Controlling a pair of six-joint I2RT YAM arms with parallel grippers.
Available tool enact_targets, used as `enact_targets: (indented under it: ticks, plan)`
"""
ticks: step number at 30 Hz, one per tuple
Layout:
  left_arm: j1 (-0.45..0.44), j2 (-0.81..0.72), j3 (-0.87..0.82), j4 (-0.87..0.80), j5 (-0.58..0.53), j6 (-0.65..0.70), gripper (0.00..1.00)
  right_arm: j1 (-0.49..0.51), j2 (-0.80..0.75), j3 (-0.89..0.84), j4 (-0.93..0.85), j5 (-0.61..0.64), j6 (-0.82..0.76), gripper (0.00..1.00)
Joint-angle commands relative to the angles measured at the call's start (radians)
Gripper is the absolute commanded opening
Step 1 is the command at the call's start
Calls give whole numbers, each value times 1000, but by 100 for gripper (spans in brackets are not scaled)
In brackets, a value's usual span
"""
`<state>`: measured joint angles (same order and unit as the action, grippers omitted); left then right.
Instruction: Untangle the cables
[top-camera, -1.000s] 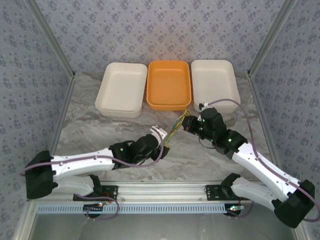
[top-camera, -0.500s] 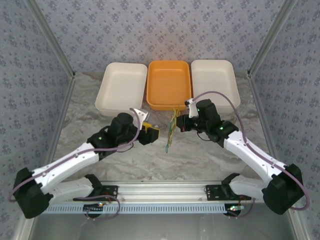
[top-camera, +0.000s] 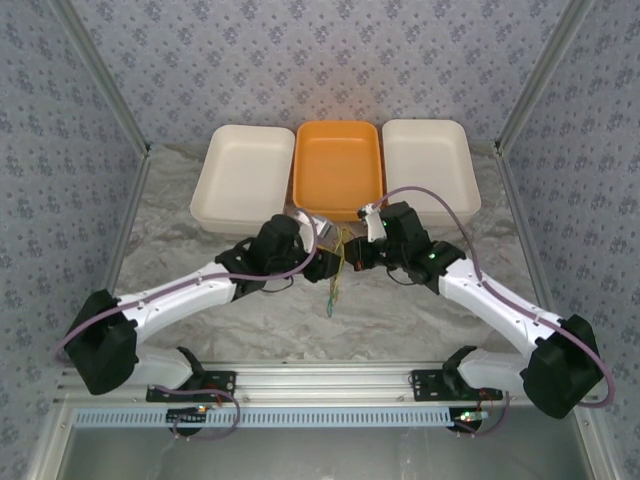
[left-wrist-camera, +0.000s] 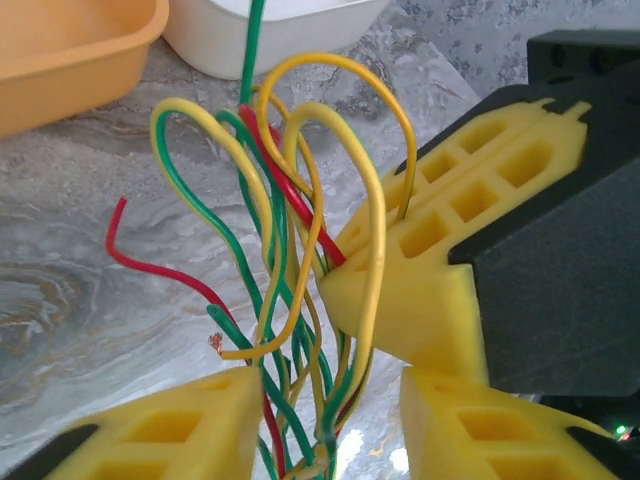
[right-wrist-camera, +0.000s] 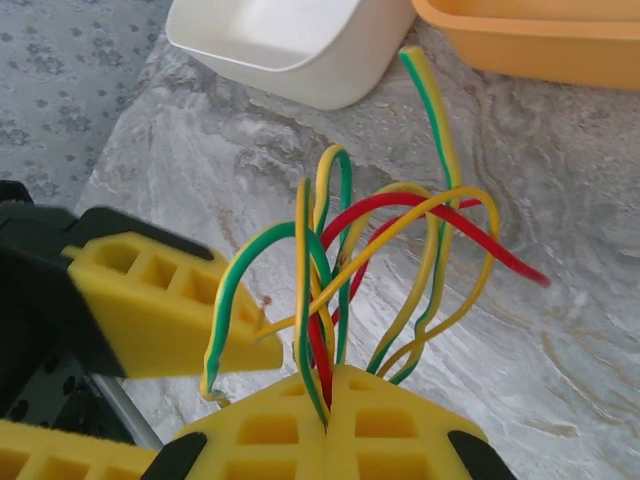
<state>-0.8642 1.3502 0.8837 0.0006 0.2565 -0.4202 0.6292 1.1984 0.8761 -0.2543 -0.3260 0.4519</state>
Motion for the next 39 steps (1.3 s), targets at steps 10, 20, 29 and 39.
enact_targets:
  ticks: [10,20,29,39]
  plan:
    - [45,-111,-6,-88,-272,-38,0,12,-62,73,-103,23,-48,0]
    - [125,-209,-61,-128,-253,-96,0,-9,-121,51,-116,62,-42,0]
    - [170,-251,-60,-202,-270,-153,0,-29,-150,39,-127,107,-19,0]
    - [269,-341,-137,-210,-216,-304,0,-164,-206,-38,-74,60,102,0]
